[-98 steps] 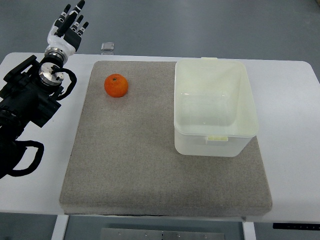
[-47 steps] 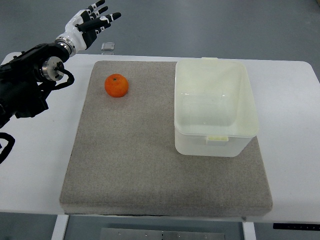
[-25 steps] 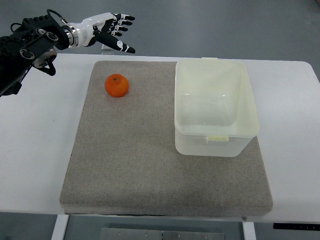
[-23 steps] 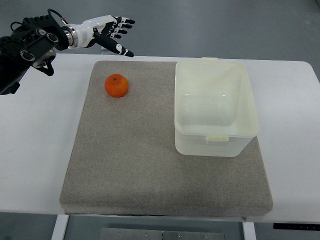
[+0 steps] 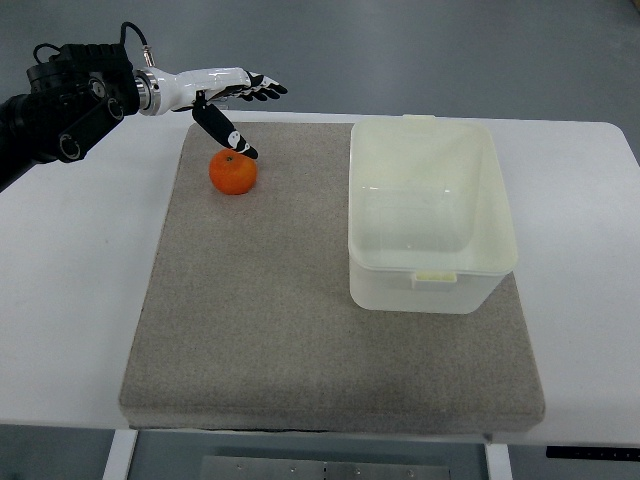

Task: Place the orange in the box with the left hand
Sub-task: 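Swing the left hand over the orange, fingers pointing down, then lower the left hand around the orange and close the fingers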

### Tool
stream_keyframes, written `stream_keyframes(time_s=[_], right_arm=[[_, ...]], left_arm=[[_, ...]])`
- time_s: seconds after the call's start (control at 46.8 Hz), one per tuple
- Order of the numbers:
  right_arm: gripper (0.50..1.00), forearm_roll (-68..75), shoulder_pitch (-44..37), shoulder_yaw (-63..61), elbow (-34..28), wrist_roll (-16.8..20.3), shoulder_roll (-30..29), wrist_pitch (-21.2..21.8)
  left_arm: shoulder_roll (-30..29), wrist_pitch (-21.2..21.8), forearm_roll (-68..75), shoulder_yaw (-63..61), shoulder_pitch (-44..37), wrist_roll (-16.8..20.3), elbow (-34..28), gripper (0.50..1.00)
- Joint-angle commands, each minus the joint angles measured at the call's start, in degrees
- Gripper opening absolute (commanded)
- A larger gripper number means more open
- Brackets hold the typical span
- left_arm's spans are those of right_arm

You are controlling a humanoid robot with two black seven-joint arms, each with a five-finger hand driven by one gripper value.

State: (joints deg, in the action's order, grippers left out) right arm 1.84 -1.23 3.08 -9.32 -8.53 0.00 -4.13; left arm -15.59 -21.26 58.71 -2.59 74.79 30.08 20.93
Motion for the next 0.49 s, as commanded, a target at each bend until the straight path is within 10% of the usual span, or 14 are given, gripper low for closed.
stream_keyframes(time_s=[0.0,0.471], right_arm=[[0.926,0.0,0.0,0.0,0.0,0.0,0.0,0.0],[0.926,0.1,0.0,0.0,0.0,0.0,0.0,0.0]], left_arm=[[0.0,2.4,5.0,0.0,-0.1,2.2,0.0,0.917],[0.0,11.9,16.1,-6.0,-0.3,4.9,0.1,0.913]])
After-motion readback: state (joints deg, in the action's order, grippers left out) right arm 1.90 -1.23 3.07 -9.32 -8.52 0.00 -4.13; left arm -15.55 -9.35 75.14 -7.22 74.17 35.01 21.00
